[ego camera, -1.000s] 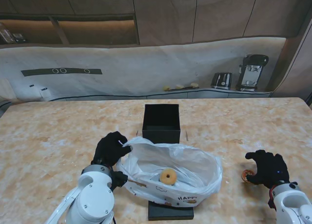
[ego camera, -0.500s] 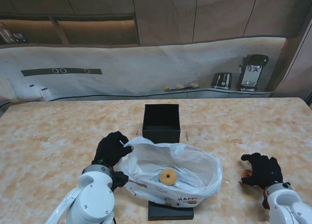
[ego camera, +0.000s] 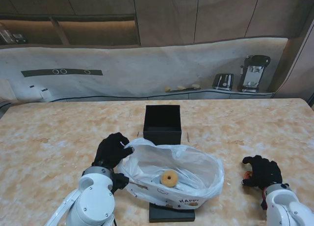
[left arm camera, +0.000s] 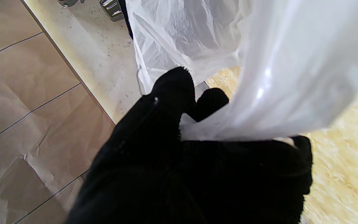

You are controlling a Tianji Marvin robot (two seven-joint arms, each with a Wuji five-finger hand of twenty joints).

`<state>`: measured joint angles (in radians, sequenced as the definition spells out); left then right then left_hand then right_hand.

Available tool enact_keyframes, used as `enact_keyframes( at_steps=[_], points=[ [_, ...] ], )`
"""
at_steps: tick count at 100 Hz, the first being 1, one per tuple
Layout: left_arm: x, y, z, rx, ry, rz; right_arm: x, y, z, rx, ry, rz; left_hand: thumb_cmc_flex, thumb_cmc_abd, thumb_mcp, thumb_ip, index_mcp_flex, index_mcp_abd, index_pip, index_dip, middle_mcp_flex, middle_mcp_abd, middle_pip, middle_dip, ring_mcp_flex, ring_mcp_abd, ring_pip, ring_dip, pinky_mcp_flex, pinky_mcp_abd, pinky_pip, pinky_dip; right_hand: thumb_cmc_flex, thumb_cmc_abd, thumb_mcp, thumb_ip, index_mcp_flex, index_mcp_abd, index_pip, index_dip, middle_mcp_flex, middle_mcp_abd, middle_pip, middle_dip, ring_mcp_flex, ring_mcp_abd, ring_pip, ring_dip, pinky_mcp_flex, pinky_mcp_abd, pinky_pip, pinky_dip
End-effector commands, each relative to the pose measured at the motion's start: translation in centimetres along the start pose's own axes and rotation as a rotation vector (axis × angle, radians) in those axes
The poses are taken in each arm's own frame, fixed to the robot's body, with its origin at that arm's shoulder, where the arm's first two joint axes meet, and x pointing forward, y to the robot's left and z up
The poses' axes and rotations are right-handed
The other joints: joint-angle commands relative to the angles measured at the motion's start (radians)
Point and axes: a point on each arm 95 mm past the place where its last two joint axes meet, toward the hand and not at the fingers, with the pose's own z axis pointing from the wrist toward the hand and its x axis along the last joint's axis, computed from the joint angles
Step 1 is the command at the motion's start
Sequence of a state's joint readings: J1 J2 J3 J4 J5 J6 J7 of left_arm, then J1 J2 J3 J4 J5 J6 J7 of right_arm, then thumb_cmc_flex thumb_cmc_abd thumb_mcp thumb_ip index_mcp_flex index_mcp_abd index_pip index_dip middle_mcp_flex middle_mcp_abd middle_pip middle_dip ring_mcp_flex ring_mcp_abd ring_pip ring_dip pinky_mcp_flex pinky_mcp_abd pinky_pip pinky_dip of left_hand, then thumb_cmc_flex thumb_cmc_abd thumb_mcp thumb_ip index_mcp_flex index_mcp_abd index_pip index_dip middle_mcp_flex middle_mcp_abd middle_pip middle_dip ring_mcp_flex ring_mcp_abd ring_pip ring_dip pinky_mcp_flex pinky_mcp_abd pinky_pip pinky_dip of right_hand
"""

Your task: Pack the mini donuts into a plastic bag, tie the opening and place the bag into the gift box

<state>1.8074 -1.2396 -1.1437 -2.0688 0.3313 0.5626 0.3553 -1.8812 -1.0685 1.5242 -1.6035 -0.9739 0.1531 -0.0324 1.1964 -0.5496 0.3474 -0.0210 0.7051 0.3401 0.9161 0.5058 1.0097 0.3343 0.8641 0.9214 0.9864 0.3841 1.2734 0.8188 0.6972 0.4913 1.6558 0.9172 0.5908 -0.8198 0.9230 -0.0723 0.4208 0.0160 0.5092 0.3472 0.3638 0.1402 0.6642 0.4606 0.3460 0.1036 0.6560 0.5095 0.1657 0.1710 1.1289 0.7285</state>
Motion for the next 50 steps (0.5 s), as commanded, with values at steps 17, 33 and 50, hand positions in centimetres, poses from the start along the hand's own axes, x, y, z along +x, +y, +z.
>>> enact_keyframes(
  at_steps=[17,33,50],
  points=[
    [0.2,0.1,-0.3,-0.016,0.003,-0.012,0.5,-1.6,-0.5,0.062,-0.027,0.025,0.034,0.01,-0.013,0.019,-0.021,-0.011,0.028,0.001,-0.023,-0.006,-0.002,0.008,-0.003,0.016,0.001,0.018,-0.003,-0.015,0.015,0.004,0.076,-0.091,0.063,0.009,0.056,0.017,0.074,0.043,0.005,0.015,0.101,0.103,0.037,0.006,0.133,0.093,0.066,-0.046,0.135,0.035],
    [0.2,0.1,-0.4,-0.015,0.006,-0.012,1.0,-2.2,-0.7,0.081,-0.038,0.038,0.033,0.012,-0.013,0.02,-0.022,-0.012,0.027,0.0,-0.022,-0.007,-0.001,0.008,-0.003,0.016,0.001,0.019,-0.004,-0.015,0.014,0.005,0.12,-0.094,0.101,0.018,0.099,0.009,0.152,0.117,0.051,0.007,0.18,0.181,0.094,0.011,0.246,0.159,0.147,-0.08,0.218,0.053],
    [0.2,0.1,-0.5,-0.022,-0.002,-0.023,1.4,-3.0,-0.6,0.103,-0.057,0.061,0.033,0.011,-0.013,0.019,-0.022,-0.011,0.027,0.0,-0.025,-0.006,-0.003,0.008,-0.005,0.018,0.0,0.019,-0.006,-0.015,0.013,0.006,0.167,-0.108,0.195,0.043,0.141,-0.025,0.313,0.285,0.081,-0.002,0.265,0.278,0.158,-0.005,0.401,0.251,0.221,-0.135,0.31,0.079]
  ],
)
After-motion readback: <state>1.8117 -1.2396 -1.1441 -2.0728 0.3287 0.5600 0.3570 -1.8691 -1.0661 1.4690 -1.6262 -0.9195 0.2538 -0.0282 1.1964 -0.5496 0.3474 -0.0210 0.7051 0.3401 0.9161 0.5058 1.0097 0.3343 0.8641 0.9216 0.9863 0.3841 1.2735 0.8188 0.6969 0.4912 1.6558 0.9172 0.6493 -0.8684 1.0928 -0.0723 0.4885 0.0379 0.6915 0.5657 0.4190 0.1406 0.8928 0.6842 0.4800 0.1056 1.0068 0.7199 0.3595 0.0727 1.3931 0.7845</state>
